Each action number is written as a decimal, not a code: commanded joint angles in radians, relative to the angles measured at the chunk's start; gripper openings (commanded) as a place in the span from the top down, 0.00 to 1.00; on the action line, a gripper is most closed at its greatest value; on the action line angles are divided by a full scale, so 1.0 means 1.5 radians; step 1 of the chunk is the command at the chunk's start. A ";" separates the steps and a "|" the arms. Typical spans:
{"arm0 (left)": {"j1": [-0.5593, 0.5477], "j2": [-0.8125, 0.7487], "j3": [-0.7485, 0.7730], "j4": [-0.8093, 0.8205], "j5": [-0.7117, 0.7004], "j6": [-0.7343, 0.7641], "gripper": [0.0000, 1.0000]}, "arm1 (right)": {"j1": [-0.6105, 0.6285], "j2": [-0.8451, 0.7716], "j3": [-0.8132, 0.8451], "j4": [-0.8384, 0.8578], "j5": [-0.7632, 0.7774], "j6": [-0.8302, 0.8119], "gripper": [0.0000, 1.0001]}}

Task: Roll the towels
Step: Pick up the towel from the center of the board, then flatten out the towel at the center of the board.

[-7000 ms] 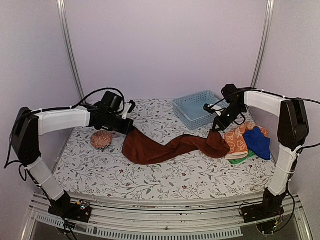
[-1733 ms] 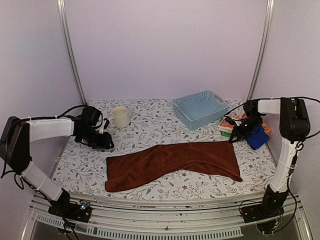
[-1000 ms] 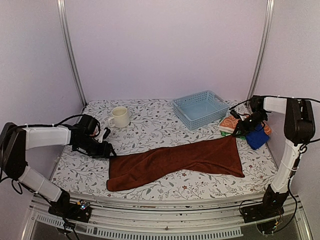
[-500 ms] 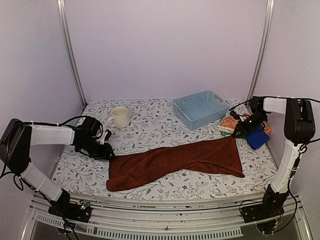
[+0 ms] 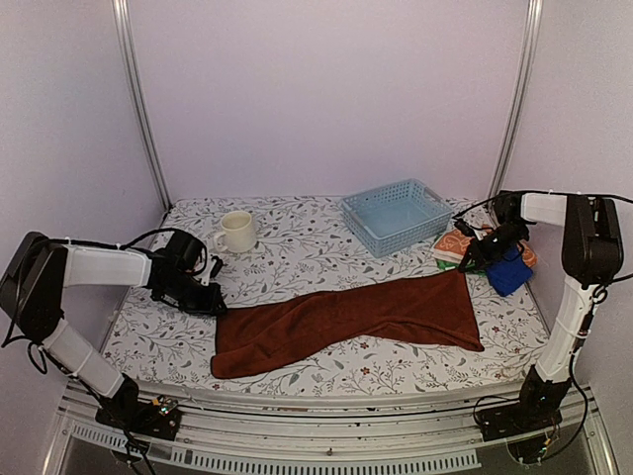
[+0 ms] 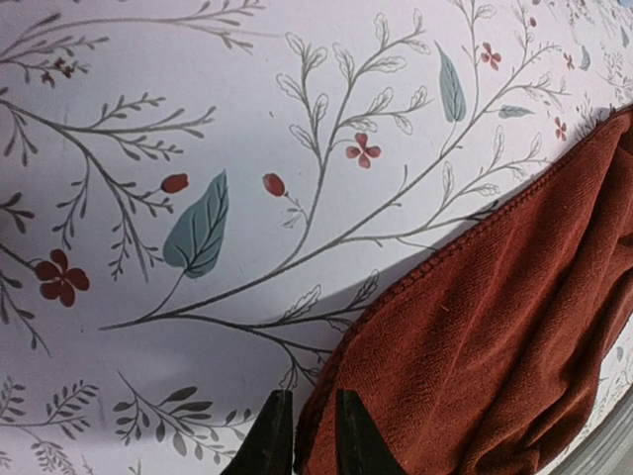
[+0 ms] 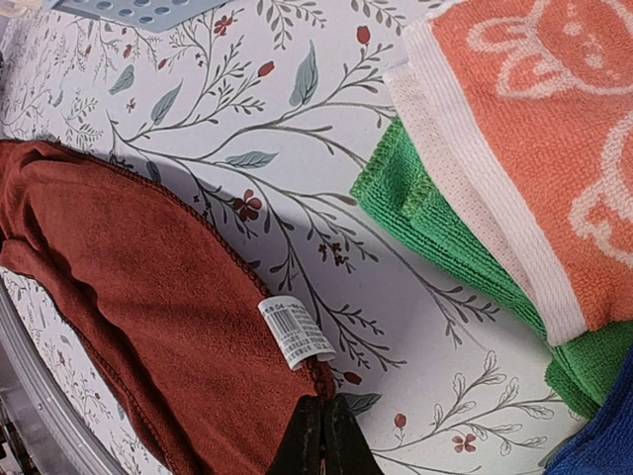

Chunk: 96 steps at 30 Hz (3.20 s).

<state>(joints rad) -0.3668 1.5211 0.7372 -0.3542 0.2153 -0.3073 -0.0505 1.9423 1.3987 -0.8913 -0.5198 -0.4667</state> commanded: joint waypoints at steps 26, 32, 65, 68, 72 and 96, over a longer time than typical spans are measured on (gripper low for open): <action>0.007 -0.260 0.252 -0.095 -0.217 0.098 1.00 | -0.009 -0.072 0.423 -0.101 -0.051 0.020 0.97; 0.008 -0.304 0.287 -0.100 -0.236 0.114 1.00 | -0.017 -0.145 0.441 -0.065 -0.034 0.035 0.97; 0.007 -0.640 0.028 -0.198 -0.154 -0.120 1.00 | -0.029 -0.602 -0.172 0.009 -0.100 -0.134 0.97; 0.007 -0.555 -0.031 -0.112 -0.167 -0.119 1.00 | -0.028 -0.519 -0.222 0.091 -0.075 -0.112 0.97; 0.010 -0.397 -0.072 0.039 -0.170 -0.096 1.00 | -0.028 -0.368 -0.227 0.187 -0.070 -0.091 0.97; 0.069 0.024 0.088 0.193 -0.198 0.006 0.65 | -0.027 0.031 0.043 0.217 0.030 -0.031 0.62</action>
<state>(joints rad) -0.2768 1.5402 0.7998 -0.0456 -0.0799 -0.3210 -0.0879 2.0010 1.4292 -0.5343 -0.4896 -0.5293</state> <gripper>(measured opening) 0.271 0.316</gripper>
